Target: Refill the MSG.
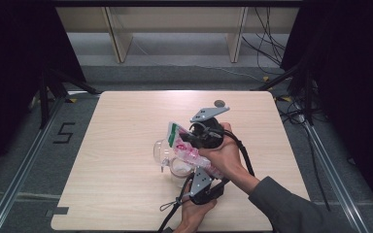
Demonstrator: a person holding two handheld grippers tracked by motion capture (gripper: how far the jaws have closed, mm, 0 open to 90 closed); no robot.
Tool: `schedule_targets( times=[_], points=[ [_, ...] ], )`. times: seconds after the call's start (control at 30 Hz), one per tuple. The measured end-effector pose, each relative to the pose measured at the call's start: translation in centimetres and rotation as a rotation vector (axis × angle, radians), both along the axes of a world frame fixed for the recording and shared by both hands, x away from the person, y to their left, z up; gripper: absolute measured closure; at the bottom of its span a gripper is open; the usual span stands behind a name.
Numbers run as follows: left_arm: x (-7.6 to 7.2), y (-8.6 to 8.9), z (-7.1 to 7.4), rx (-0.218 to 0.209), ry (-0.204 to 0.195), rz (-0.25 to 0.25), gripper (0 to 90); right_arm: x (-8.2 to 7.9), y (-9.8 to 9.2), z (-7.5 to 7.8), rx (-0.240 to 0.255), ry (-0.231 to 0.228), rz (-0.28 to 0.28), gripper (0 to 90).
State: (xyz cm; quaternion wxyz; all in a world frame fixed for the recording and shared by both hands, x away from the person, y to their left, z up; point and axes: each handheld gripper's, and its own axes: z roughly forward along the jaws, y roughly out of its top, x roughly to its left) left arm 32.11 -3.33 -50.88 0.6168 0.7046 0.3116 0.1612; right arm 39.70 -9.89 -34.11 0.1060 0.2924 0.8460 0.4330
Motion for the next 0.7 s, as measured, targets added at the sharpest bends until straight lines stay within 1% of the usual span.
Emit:
schedule_targets(
  times=[0.03,0.07,0.1,0.13,0.17,0.2,0.23,0.27,0.3,0.37,0.43,0.47,0.53,0.57,0.63,0.67,0.7],
  points=[
    [-0.03,-0.07,0.05,0.001,0.004,0.014,72.3,0.0,0.04,-0.01,-0.001,-0.006,-0.003,90.0],
    [0.03,-0.07,0.03,0.0,0.001,0.012,72.3,0.03,0.05,0.05,-0.01,-0.002,0.01,90.0],
    [0.13,-0.08,-0.01,-0.011,0.002,0.002,72.3,0.1,0.06,0.07,-0.01,-0.003,0.017,90.0],
    [0.13,-0.1,-0.01,-0.014,0.003,0.004,72.4,0.13,0.07,0.05,-0.017,-0.01,0.02,90.0],
    [0.14,-0.12,-0.01,-0.017,-0.001,0.001,72.3,-0.05,0.15,0.09,-0.015,0.011,-0.001,90.0],
    [0.12,-0.1,0.02,-0.012,0.0,0.0,72.3,0.14,0.2,0.01,-0.019,-0.013,0.023,90.0],
    [0.11,-0.12,0.03,-0.011,-0.001,0.002,72.4,-0.04,0.3,0.03,-0.017,0.008,0.006,90.0],
    [0.12,-0.12,0.02,-0.012,-0.002,0.002,72.4,0.03,0.41,-0.07,-0.015,-0.007,0.009,90.0],
    [0.12,-0.1,0.03,-0.012,-0.003,0.004,72.4,0.12,0.41,-0.04,-0.022,-0.01,0.024,90.0],
    [0.12,-0.07,0.07,-0.013,-0.003,0.004,72.4,0.14,0.48,0.01,-0.028,-0.014,0.025,90.0],
    [0.11,-0.05,0.11,-0.013,-0.006,0.006,72.4,0.1,0.6,0.03,-0.027,-0.006,0.022,90.0],
    [0.13,-0.04,0.13,-0.013,-0.007,0.006,72.4,-0.01,0.61,0.11,-0.028,0.005,0.007,90.0],
    [0.14,-0.04,0.16,-0.014,-0.009,0.005,72.4,0.1,0.66,0.12,-0.035,-0.017,0.019,90.0],
    [0.12,-0.07,0.16,-0.02,-0.009,0.006,72.4,0.13,0.71,0.12,-0.036,-0.016,0.024,90.0],
    [0.07,-0.05,0.2,-0.002,-0.016,0.01,72.4,0.11,0.78,0.11,-0.037,-0.011,0.026,90.0],
    [0.1,-0.07,0.18,-0.008,-0.017,0.005,72.4,0.06,0.81,0.14,-0.037,-0.007,0.022,90.0],
    [0.12,-0.11,0.17,-0.011,-0.019,0.005,72.4,0.07,0.87,0.08,-0.031,-0.017,0.018,90.0]
  ],
)
